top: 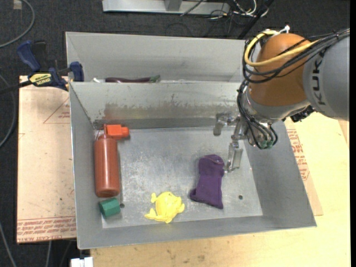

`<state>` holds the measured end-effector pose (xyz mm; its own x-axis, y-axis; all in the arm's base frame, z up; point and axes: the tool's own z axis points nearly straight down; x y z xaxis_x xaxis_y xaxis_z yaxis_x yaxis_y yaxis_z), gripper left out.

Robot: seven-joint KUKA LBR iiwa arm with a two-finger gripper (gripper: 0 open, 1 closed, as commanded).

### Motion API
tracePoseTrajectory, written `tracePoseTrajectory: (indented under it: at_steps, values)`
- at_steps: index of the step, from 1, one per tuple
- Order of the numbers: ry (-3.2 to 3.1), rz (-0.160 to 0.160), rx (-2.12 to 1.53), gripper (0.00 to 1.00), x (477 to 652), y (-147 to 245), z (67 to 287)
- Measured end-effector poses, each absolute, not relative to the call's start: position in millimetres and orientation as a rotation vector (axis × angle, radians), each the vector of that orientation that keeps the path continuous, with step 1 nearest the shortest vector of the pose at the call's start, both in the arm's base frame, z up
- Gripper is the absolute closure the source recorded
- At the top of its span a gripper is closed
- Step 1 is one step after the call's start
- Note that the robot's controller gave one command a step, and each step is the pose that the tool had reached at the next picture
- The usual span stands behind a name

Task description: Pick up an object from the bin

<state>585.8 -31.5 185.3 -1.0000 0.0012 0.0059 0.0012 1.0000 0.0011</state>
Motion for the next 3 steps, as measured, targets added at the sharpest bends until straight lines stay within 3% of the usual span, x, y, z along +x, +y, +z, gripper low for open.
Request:
tracePoseTrajectory:
  at_steps: [2, 3]
  values:
    - [-3.144, -0.001, 0.009, 0.0, 587.4, -31.3, 188.7]
    - [-3.128, -0.001, 0.33, 0.0, 585.8, -31.0, 158.3]
